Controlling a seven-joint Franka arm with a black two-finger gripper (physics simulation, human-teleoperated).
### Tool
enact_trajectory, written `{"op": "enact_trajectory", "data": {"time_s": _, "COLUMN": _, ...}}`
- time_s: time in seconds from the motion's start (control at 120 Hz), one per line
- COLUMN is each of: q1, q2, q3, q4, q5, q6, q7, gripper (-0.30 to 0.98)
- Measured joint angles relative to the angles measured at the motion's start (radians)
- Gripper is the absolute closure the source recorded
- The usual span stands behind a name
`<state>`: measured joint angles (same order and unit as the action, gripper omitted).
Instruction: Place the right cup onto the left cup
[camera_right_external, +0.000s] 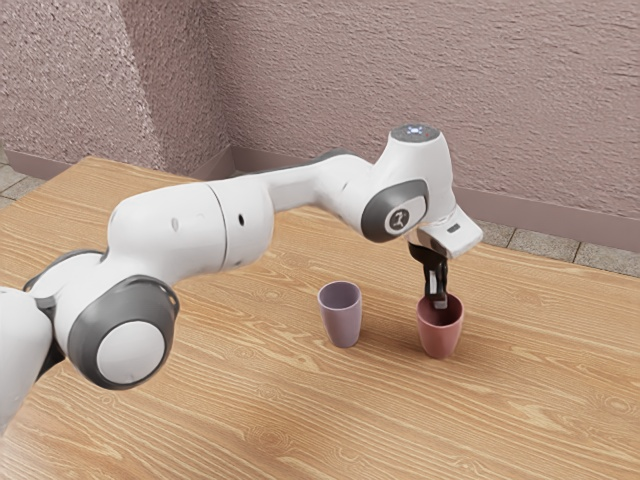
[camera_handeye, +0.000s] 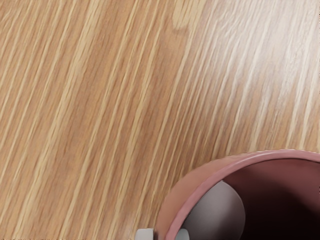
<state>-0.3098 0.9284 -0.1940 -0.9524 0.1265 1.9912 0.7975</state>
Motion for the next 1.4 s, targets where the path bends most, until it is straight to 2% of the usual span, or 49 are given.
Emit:
{"op": "enact_trajectory", "data": {"time_s": 0.158, "q1": 0.001, "q2": -0.039, "q3": 0.007, "q4": -0.022, "q5": 0.003, "q6": -0.031, "q7": -0.02, "gripper": 0.78}}
{"op": "enact_trajectory", "data": {"time_s": 0.392, "q1": 0.048, "q2": -0.233, "q3": 0.011, "q4": -0.146, "q5": 0.005, "q6": -0.102, "q7": -0.044, "gripper": 0.78}}
{"op": "enact_trajectory", "data": {"time_s": 0.542, "q1": 0.089, "q2": -0.302, "q3": 0.012, "q4": -0.196, "q5": 0.006, "q6": -0.143, "q7": -0.054, "gripper": 0.79}}
{"op": "enact_trajectory", "data": {"time_s": 0.825, "q1": 0.156, "q2": -0.355, "q3": 0.015, "q4": -0.271, "q5": 0.007, "q6": -0.18, "q7": -0.067, "gripper": 0.79}}
{"op": "enact_trajectory", "data": {"time_s": 1.4, "q1": 0.193, "q2": -0.378, "q3": 0.017, "q4": -0.32, "q5": 0.008, "q6": -0.21, "q7": -0.08, "gripper": 0.79}}
